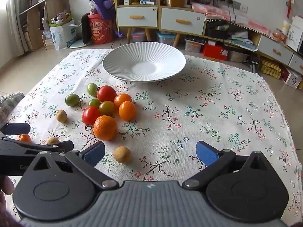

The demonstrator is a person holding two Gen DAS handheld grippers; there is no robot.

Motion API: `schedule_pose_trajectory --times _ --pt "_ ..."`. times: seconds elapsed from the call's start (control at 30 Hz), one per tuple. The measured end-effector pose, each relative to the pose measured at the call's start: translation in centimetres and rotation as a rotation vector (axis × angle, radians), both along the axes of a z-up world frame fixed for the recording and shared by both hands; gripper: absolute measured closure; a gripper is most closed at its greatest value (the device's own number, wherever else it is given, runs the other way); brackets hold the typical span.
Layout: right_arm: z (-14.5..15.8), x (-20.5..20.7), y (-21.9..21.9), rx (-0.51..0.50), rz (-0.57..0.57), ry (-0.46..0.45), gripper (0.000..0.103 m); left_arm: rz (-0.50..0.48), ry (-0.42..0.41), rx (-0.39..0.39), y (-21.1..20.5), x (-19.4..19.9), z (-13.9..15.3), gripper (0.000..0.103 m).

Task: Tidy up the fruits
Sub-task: 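Move the left tool toward a small tangerine while the right tool approaches a brown fruit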

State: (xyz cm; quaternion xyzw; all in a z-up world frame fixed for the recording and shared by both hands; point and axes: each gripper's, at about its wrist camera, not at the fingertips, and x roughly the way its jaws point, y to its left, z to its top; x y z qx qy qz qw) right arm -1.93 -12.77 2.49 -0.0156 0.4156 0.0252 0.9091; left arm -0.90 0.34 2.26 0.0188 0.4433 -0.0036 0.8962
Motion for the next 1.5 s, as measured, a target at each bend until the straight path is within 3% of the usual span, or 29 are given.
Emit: schedule_pose_trajectory --times 1.5 --pt "0.14 0.34 0.07 -0.001 -0.005 0.000 0.000 0.004 0.003 0.013 0.26 -0.26 0.11 0.008"
